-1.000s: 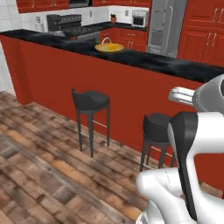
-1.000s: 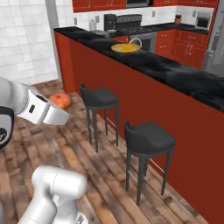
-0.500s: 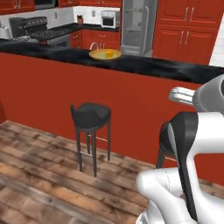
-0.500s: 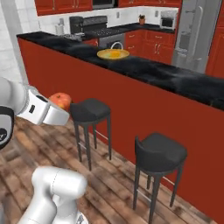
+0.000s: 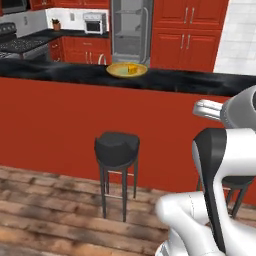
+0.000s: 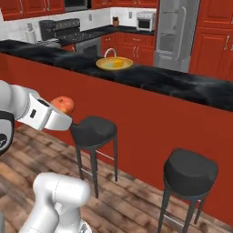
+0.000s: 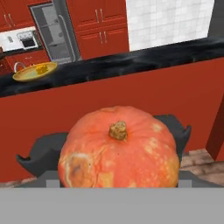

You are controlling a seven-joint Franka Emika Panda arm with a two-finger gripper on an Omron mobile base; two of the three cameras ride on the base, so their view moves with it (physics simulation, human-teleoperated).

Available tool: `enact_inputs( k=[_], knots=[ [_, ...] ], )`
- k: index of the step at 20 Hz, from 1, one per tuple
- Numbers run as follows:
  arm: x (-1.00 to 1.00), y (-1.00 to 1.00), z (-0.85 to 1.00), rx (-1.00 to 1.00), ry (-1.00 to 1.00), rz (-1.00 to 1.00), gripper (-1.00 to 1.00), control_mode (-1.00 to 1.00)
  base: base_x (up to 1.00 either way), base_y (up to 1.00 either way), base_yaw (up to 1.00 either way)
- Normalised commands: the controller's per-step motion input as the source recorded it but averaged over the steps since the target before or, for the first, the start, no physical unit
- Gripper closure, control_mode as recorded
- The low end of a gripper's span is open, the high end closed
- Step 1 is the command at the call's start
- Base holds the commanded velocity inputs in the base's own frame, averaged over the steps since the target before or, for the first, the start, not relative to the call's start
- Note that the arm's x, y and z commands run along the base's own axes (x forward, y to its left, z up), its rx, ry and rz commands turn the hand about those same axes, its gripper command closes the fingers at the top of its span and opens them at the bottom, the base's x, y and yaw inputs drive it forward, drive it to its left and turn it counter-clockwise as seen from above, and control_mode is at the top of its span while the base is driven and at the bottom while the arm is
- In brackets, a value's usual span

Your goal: Take the cheese, steak, and squash from the fridge and place them on the plate on the dining counter to create an appetizer plate.

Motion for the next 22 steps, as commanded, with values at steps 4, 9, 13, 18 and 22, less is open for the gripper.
enact_inputs(
  k=[4,9,13,18,22],
  knots=[
    [0.0,0.0,0.0,0.0,0.0,0.0,1.0,1.0,0.88,0.93,-0.37],
    [0.0,0.0,0.0,0.0,0.0,0.0,1.0,1.0,0.95,0.81,-0.36],
    [0.0,0.0,0.0,0.0,0.0,0.0,1.0,1.0,0.99,0.58,-0.34],
    [0.0,0.0,0.0,0.0,0.0,0.0,1.0,1.0,0.98,0.42,-0.33],
    [0.0,0.0,0.0,0.0,0.0,0.0,1.0,1.0,0.88,0.34,-0.31]
  ],
)
